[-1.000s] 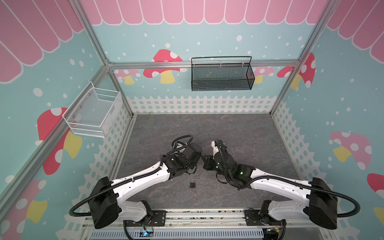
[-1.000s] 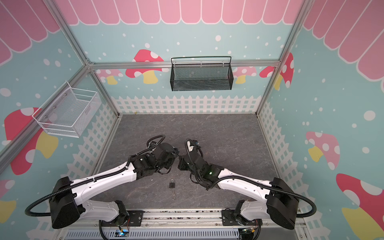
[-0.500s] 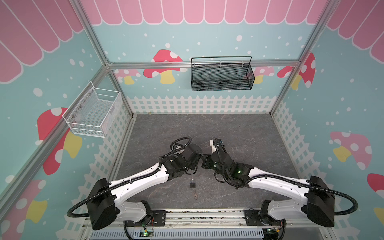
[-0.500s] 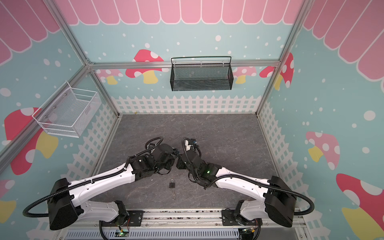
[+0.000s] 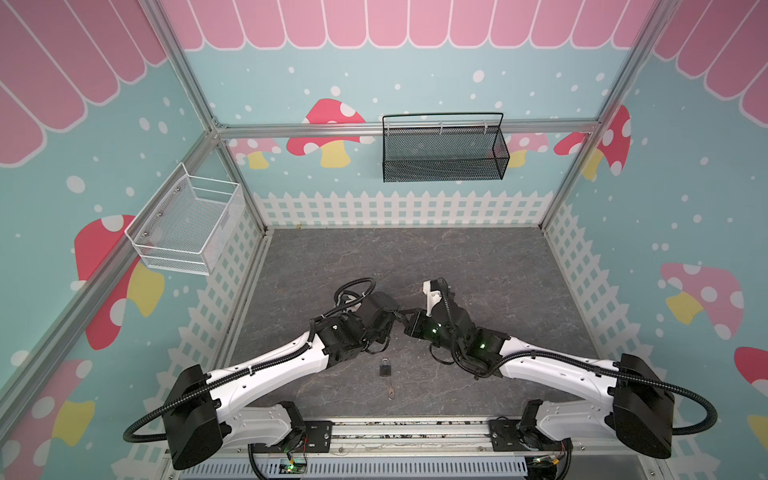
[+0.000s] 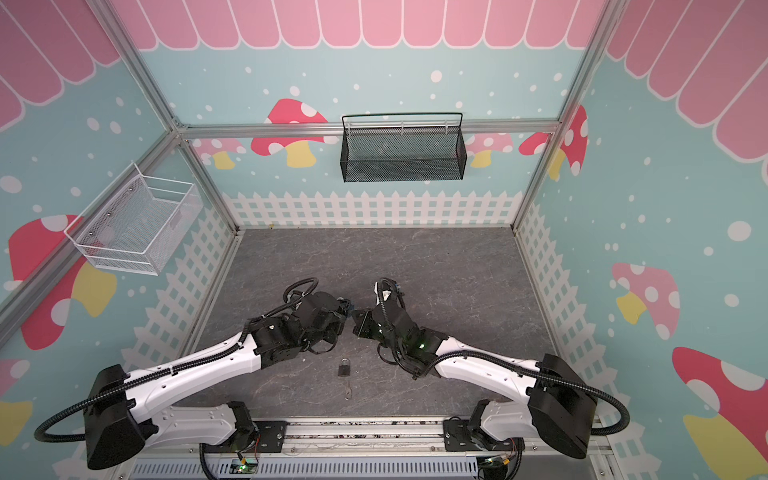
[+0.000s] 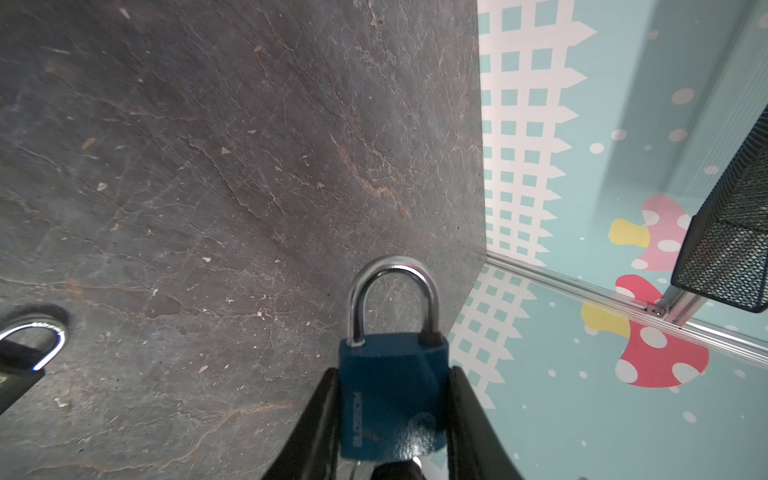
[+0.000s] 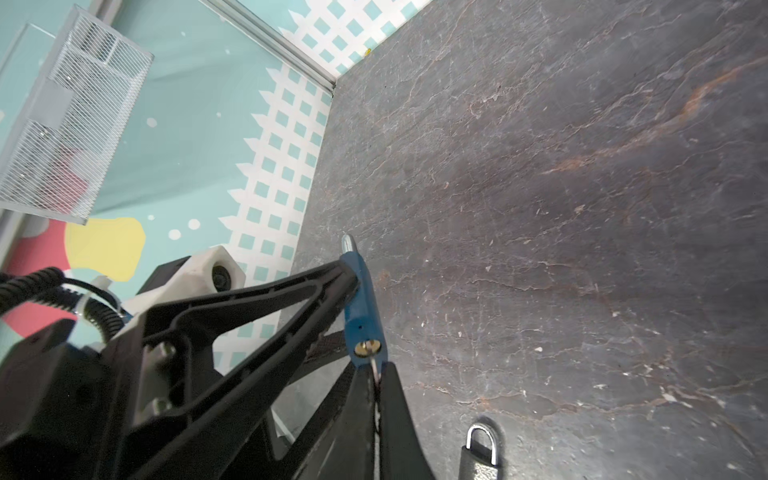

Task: Unlock with the key
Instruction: 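Push the key into the padlock's keyhole with the right gripper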

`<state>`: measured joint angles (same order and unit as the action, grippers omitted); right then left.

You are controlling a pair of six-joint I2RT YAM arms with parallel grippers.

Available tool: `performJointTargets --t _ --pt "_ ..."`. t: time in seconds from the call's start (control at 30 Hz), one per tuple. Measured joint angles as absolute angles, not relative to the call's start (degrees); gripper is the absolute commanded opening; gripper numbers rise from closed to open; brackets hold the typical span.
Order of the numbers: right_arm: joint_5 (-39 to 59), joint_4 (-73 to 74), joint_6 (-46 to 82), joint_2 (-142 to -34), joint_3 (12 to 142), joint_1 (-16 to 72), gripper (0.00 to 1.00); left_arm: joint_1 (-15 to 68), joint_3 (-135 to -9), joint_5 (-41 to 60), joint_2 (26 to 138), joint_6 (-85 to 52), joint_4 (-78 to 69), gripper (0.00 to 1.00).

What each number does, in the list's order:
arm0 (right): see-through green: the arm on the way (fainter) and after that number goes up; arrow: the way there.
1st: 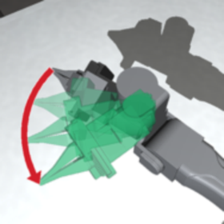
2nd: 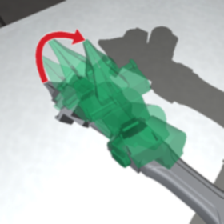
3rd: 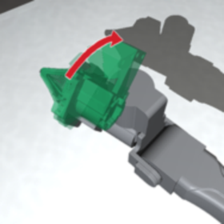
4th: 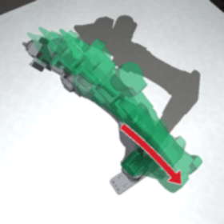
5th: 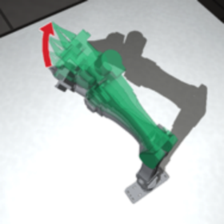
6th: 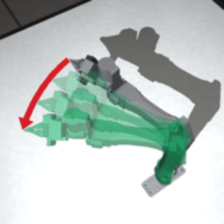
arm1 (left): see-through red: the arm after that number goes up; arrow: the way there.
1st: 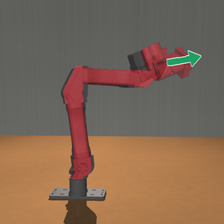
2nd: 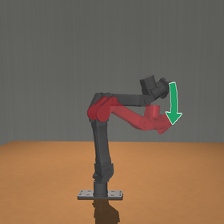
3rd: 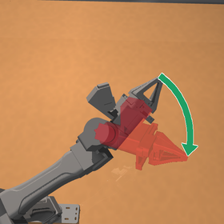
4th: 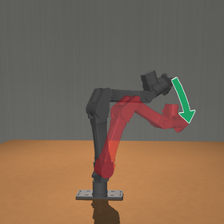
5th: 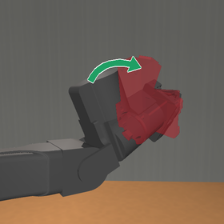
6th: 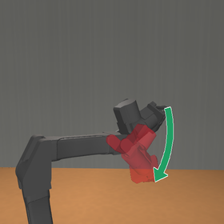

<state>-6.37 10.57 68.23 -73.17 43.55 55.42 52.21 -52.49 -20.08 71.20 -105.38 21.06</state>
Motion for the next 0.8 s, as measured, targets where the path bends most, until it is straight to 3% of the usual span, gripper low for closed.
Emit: performJointTargets --t 0.8 --pt "2.22 23.97 86.3 -72.44 36.77 52.47 0.0 52.38 -49.32 -20.18 68.36 -107.39 17.76 0.0"
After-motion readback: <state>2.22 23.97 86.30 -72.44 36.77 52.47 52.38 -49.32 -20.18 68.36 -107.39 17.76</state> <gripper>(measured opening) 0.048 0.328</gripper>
